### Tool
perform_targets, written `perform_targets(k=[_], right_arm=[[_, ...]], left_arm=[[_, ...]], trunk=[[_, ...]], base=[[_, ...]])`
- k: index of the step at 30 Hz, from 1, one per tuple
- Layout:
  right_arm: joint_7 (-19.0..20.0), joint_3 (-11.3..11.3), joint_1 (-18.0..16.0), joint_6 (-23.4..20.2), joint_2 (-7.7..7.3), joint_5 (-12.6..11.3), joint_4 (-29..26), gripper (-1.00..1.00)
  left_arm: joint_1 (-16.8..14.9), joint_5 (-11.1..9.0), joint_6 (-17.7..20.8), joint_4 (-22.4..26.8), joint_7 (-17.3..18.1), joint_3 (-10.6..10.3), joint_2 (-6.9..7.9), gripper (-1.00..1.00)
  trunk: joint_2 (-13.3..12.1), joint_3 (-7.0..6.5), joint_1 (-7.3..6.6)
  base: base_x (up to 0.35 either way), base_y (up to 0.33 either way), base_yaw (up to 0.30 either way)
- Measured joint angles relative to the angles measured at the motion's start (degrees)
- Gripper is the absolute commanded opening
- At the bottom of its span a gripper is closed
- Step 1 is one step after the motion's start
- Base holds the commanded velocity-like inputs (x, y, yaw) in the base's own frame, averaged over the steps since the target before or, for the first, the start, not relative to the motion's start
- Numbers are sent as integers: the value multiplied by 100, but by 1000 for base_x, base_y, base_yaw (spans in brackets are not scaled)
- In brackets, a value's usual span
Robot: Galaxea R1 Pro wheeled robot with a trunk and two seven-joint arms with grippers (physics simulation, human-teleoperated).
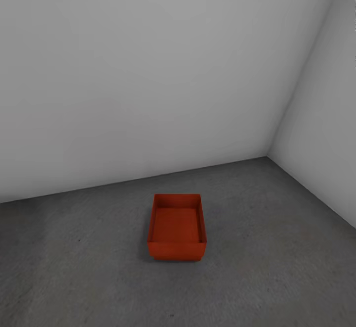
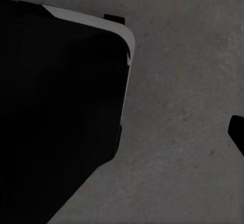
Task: Move the two storage containers from the living room to the garage. In the garage, place one container on the floor and stack the other container on top of it (either order is fine).
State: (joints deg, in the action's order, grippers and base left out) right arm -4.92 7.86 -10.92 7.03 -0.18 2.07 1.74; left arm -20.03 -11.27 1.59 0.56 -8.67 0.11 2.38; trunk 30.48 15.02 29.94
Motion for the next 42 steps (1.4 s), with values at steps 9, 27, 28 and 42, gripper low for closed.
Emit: perform_targets(k=[9, 27, 28, 42], right_arm=[[20, -1, 17, -157, -2, 0, 0, 100], [23, 6, 71, -177, 8, 0, 0, 100], [23, 4, 71, -177, 8, 0, 0, 100], [23, 8, 71, -173, 18, 0, -3, 100]], left_arm=[[0, 0, 0, 0, 0, 0, 0, 100], [1, 0, 0, 0, 0, 0, 0, 100], [1, 0, 0, 0, 0, 0, 0, 100], [2, 0, 0, 0, 0, 0, 0, 100]], trunk=[[0, -75, 0], [0, -238, 0], [0, -247, 0], [-1, -375, 0]], base=[[0, 0, 0], [0, 0, 0], [0, 0, 0], [0, 0, 0]])
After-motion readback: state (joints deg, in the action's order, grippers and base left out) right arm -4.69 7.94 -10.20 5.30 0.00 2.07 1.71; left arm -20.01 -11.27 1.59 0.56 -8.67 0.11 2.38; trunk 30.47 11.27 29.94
